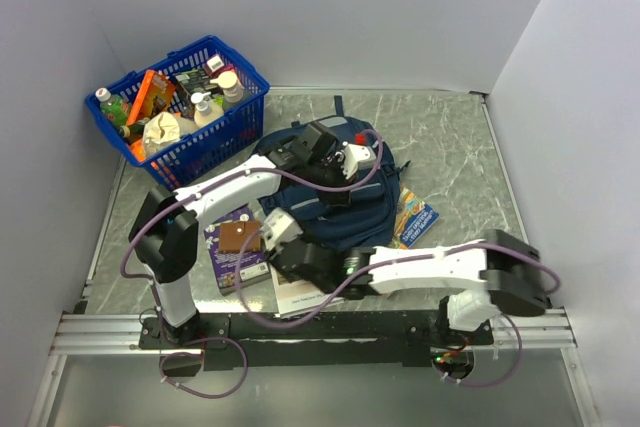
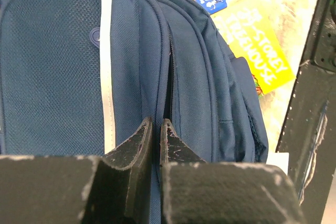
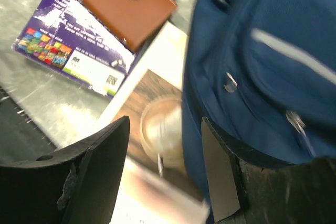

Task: Pack the student bag
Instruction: Pick up the personal item from the center of the board.

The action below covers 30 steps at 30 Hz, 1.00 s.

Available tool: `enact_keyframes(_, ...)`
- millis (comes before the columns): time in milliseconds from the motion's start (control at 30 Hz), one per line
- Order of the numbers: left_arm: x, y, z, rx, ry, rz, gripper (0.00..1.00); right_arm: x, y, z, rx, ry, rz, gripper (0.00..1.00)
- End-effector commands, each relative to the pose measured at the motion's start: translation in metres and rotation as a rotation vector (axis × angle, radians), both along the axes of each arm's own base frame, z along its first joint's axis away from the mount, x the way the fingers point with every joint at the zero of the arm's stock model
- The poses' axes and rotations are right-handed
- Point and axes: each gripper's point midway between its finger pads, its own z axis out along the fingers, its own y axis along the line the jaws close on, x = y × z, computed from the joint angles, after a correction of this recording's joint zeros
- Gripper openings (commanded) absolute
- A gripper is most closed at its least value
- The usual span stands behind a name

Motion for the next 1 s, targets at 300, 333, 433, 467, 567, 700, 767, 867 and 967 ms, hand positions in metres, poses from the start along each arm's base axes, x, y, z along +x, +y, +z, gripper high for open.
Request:
enact_keyframes(300,-0.019,-0.004,0.048,-0.104,0.023,-0.125,0.01,0.0,0.094,-0.01,-0.081,-0.398,0.385,0.76)
enact_keyframes(333,-0.019,-0.003,0.048,-0.105,0.024,-0.122,0.01,0.0,0.096,-0.014,-0.095,-0.388,0.399,0.78)
enact_keyframes(433,-0.021,-0.004,0.049,-0.108,0.029,-0.124,0.01,0.0,0.106,-0.028,-0.123,-0.338,0.45,0.79)
enact_keyframes(467,-0.02,-0.004,0.048,-0.11,0.029,-0.126,0.01,-0.001,0.108,-0.032,-0.125,-0.319,0.465,0.81)
enact_keyframes(567,-0.02,-0.003,0.05,-0.11,0.024,-0.125,0.01,0.004,0.114,-0.034,-0.108,-0.277,0.482,0.87)
enact_keyframes(700,-0.022,-0.002,0.052,-0.111,0.023,-0.133,0.02,0.02,0.115,-0.04,-0.141,-0.28,0.478,0.88)
enact_keyframes(767,-0.021,-0.003,0.055,-0.115,0.022,-0.136,0.02,0.027,0.115,-0.045,-0.138,-0.259,0.485,0.89)
enact_keyframes(867,-0.022,-0.003,0.055,-0.116,0.016,-0.143,0.02,0.035,0.119,-0.051,-0.165,-0.262,0.492,0.89)
enact_keyframes(967,-0.019,-0.003,0.054,-0.113,0.015,-0.142,0.02,0.047,0.124,-0.054,-0.169,-0.259,0.478,0.9)
